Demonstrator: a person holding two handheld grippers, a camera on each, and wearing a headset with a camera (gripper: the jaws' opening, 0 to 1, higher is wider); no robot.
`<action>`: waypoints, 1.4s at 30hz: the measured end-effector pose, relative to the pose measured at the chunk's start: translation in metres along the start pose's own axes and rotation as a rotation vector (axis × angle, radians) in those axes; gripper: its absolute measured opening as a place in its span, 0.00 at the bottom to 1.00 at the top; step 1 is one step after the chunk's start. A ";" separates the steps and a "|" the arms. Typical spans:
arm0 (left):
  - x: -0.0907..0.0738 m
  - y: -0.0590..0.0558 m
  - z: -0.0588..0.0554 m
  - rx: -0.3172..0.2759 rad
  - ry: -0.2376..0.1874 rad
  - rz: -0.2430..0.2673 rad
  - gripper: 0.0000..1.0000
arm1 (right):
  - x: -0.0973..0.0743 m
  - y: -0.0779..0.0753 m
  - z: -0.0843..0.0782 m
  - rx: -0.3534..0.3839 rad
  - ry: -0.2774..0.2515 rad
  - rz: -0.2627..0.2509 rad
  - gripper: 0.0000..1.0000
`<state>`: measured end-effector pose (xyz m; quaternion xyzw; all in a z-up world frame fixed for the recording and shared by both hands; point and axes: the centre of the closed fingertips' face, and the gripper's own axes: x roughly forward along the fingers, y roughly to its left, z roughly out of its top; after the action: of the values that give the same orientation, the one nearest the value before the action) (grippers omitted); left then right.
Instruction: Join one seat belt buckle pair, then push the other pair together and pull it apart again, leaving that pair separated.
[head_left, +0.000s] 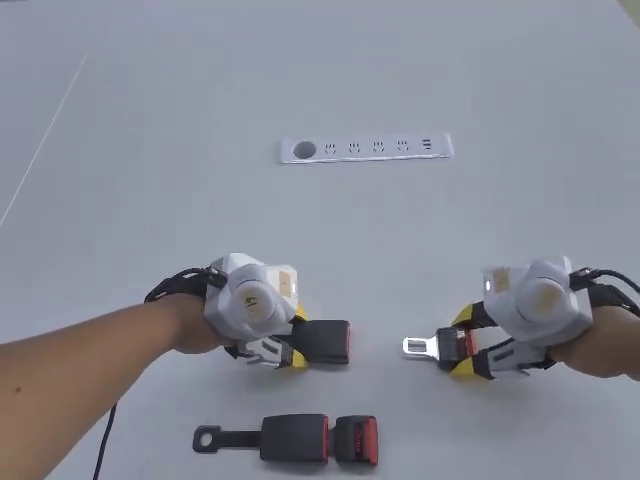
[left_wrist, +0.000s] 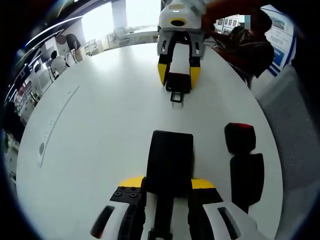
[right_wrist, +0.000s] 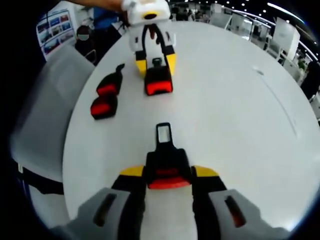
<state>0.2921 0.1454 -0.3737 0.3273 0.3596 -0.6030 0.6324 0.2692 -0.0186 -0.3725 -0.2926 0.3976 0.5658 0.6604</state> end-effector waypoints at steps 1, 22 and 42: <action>0.000 0.000 0.000 -0.003 0.002 0.001 0.33 | 0.002 0.000 0.003 -0.002 -0.001 0.001 0.37; 0.000 -0.002 0.000 -0.018 0.017 0.012 0.33 | 0.028 -0.007 0.058 -0.013 -0.058 0.013 0.37; 0.002 0.000 0.001 -0.024 0.036 0.016 0.32 | 0.046 -0.002 0.079 -0.014 -0.087 0.013 0.36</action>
<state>0.2918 0.1435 -0.3749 0.3335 0.3754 -0.5876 0.6345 0.2889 0.0711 -0.3715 -0.2698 0.3665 0.5849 0.6714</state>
